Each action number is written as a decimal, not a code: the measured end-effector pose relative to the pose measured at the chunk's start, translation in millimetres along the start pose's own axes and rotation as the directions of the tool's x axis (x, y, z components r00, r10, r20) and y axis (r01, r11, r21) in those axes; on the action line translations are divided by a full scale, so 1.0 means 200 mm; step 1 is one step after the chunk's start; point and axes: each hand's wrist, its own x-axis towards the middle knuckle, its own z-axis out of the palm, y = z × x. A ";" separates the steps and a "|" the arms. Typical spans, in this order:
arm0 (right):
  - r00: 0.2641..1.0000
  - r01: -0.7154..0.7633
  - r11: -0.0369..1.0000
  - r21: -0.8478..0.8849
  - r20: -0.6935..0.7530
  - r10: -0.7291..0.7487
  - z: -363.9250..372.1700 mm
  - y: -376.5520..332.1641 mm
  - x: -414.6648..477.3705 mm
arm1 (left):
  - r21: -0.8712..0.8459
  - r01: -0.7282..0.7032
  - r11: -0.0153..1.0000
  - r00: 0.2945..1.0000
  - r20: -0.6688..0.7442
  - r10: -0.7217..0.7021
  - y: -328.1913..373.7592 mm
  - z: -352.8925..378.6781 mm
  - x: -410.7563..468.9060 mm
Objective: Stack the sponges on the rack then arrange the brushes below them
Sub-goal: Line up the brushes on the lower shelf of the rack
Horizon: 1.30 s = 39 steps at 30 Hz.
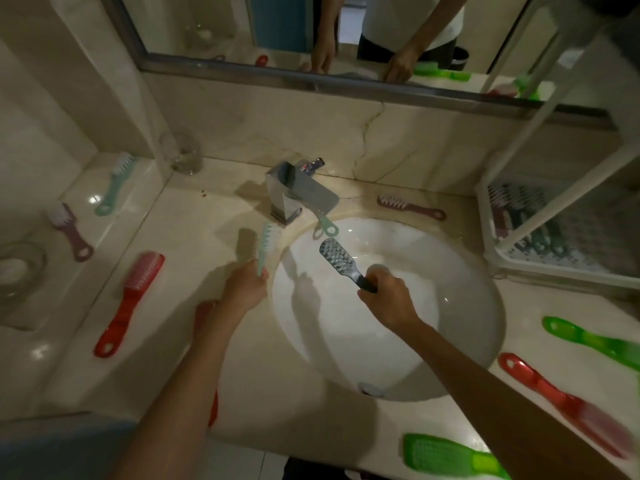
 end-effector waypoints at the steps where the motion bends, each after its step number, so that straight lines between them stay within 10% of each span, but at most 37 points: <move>1: 1.000 -0.005 1.000 0.027 -0.022 0.005 -0.01 0.04 -0.02 | -0.022 -0.034 0.999 0.998 0.045 0.035 0.03 0.02 -0.05; 21: 0.741 -0.141 0.925 0.352 -0.582 0.335 -0.78 1.11 -0.24 | -0.034 -0.572 0.820 0.713 0.473 0.517 1.43 0.90 -0.71; 39: 0.930 -0.311 0.947 -0.083 -0.231 0.285 -1.26 1.44 0.49 | -0.182 -0.239 0.954 0.921 0.269 0.283 1.89 1.13 -0.46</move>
